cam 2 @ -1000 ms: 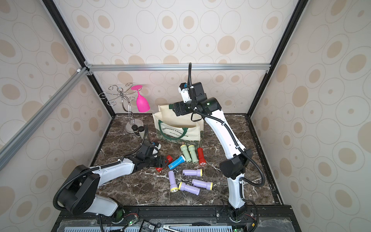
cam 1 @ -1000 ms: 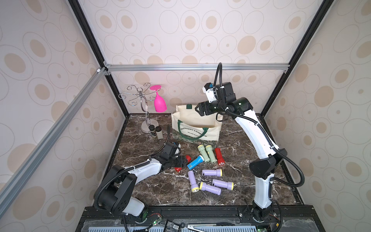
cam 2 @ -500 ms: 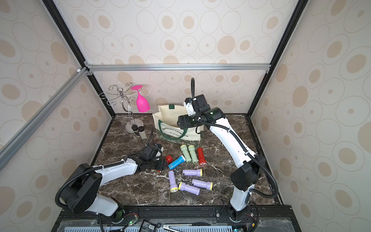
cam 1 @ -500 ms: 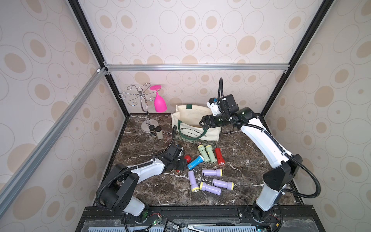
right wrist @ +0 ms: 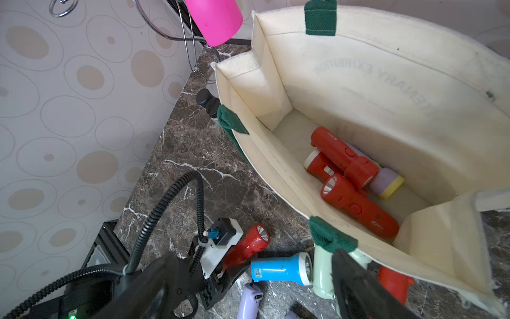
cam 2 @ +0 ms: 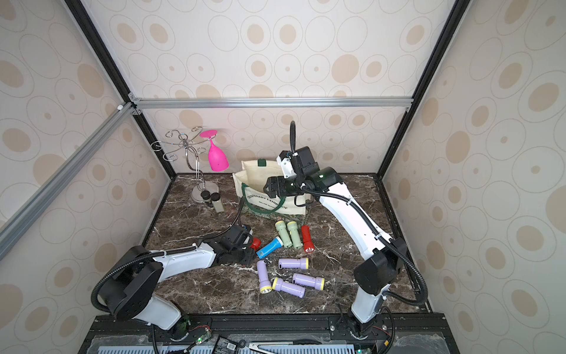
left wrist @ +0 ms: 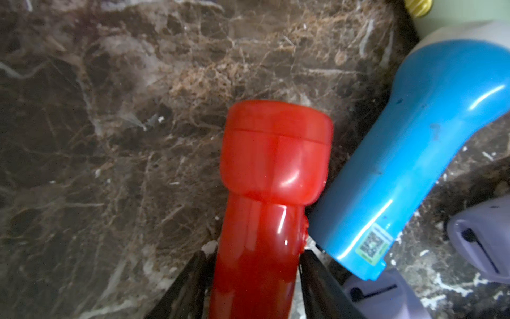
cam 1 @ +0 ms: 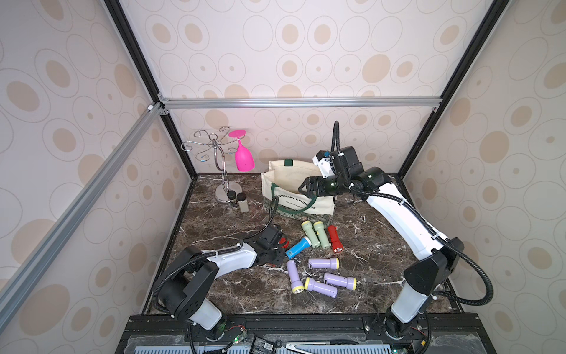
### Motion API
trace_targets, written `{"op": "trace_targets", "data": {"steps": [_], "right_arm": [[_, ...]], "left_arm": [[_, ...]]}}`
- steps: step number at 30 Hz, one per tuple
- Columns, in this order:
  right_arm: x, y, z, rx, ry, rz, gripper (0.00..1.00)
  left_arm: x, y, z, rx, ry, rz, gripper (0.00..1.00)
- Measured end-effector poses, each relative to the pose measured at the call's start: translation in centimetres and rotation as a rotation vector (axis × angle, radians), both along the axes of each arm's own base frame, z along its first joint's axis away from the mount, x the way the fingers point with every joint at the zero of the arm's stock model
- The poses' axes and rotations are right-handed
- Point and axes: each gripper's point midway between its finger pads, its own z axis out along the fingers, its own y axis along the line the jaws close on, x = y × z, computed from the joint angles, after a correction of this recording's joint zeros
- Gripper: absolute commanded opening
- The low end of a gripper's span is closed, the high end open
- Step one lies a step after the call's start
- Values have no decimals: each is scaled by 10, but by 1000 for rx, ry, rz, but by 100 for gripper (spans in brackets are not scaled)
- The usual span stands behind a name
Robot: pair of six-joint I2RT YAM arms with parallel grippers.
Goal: Put the flashlights into the tote bags
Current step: Pick up the flashlight from the center of the board.
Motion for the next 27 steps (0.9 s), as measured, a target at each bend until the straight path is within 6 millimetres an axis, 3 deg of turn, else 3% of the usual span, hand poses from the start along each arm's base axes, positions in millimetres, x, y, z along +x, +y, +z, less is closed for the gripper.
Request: {"op": "trace_targets", "data": {"steps": [5, 15, 18, 22, 27], "right_arm": [[-1, 1, 3, 19, 2, -4, 90], [-7, -3, 6, 27, -1, -10, 90], [-9, -4, 7, 32, 2, -14, 89], [-12, -6, 8, 34, 8, -17, 88], [-23, -10, 12, 44, 11, -6, 88]], "left_arm": [[0, -2, -1, 29, -17, -11, 47], [-4, 4, -1, 48, -31, -2, 21], [-10, 8, 2, 43, -29, 8, 20], [-11, 9, 28, -11, -68, 39, 19], [2, -2, 90, -150, -180, 82, 19]]}}
